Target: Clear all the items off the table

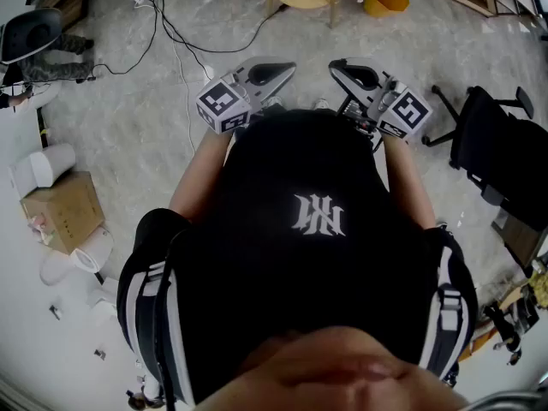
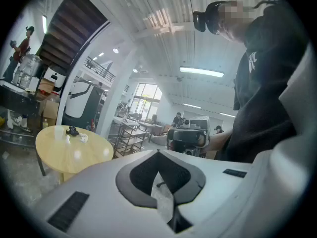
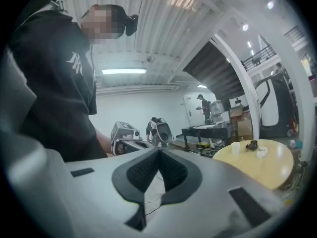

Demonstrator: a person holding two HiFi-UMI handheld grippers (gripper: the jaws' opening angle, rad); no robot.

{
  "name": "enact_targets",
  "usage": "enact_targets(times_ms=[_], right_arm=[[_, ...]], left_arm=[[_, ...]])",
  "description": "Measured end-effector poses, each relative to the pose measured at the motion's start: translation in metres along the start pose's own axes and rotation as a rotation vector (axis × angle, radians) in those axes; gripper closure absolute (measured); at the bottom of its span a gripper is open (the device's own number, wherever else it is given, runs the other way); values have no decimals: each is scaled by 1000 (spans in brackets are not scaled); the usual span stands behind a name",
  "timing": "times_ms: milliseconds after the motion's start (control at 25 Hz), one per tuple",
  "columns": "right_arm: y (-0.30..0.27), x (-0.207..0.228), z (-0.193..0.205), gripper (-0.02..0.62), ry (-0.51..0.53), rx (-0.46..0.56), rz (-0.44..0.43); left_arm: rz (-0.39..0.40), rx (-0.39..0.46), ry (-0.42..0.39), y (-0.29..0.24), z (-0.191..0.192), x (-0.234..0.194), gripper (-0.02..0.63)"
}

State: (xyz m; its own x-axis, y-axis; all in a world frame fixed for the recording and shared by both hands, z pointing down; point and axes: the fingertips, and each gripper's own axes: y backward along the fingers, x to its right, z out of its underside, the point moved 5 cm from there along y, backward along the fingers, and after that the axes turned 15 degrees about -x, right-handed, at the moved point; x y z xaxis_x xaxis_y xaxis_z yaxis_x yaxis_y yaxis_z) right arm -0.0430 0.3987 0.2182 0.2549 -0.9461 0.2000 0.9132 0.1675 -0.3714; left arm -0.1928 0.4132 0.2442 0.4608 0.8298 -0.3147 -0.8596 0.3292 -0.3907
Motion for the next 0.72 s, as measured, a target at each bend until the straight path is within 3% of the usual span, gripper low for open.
enact_targets(times_ms=[720], right_arm=[[22, 10, 1, 594, 1, 42, 16]], left_arm=[[-13, 20, 12, -7, -7, 15, 594]])
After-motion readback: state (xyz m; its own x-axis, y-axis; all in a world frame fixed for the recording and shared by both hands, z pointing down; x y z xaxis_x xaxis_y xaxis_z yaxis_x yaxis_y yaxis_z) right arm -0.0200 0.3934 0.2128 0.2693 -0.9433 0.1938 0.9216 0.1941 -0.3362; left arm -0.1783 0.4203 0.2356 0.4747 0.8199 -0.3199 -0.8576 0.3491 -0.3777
